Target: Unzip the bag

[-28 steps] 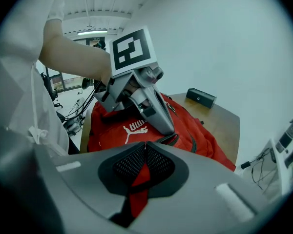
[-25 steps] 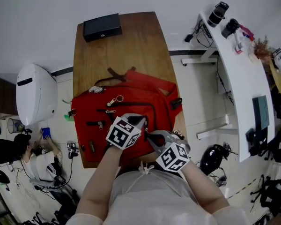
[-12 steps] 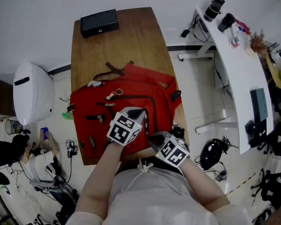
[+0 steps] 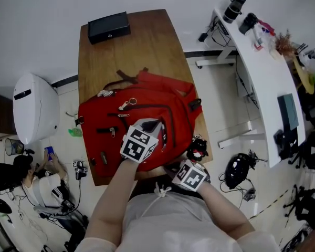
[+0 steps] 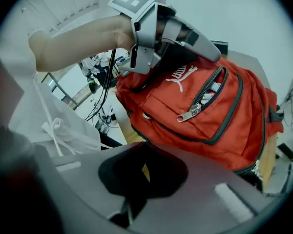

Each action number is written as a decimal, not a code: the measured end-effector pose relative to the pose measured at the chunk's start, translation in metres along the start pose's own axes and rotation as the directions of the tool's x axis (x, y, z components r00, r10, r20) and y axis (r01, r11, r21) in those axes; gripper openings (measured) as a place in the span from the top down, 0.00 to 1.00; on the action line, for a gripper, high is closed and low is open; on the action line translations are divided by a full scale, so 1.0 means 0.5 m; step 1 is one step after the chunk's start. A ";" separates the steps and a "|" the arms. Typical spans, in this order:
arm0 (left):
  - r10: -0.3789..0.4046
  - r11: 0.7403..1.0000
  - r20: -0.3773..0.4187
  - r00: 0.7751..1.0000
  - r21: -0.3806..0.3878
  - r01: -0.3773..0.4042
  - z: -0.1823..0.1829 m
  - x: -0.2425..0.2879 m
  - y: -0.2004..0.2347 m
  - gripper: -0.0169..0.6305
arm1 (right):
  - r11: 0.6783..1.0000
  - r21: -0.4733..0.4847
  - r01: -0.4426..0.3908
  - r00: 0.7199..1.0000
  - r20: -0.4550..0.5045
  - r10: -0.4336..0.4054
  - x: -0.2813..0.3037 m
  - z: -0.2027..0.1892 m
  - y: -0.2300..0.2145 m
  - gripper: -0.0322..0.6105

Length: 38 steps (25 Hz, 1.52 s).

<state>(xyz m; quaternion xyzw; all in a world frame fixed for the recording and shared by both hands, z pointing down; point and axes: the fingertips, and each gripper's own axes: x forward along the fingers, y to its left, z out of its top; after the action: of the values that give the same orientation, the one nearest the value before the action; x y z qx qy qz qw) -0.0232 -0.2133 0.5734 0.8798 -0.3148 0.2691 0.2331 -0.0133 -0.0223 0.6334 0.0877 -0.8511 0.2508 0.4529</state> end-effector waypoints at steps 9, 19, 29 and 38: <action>0.044 0.998 0.130 0.991 0.031 -0.048 0.032 -0.078 -0.044 0.96 | 0.992 -0.001 0.126 0.979 0.161 -0.124 -0.075 0.054 -0.040 0.94; 0.193 0.973 0.482 0.855 0.017 -0.229 0.066 -0.319 -0.214 0.96 | 0.955 0.005 0.296 0.825 0.502 -0.258 -0.281 0.115 0.009 0.94; 0.322 0.926 0.575 0.752 -0.028 -0.375 -0.057 -0.448 -0.455 0.96 | 0.926 -0.024 0.376 0.730 0.623 -0.280 -0.353 -0.038 0.191 0.94; 0.341 0.919 0.588 0.733 -0.043 -0.393 -0.137 -0.532 -0.561 0.96 | 0.899 -0.064 0.433 0.687 0.669 -0.283 -0.383 -0.076 0.317 0.94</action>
<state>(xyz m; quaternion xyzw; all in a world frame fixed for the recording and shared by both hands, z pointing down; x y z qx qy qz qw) -0.0299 0.1348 0.3918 0.8486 -0.5268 0.0391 0.0302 0.0646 0.1181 0.4397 0.2838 -0.9418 0.0171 0.1796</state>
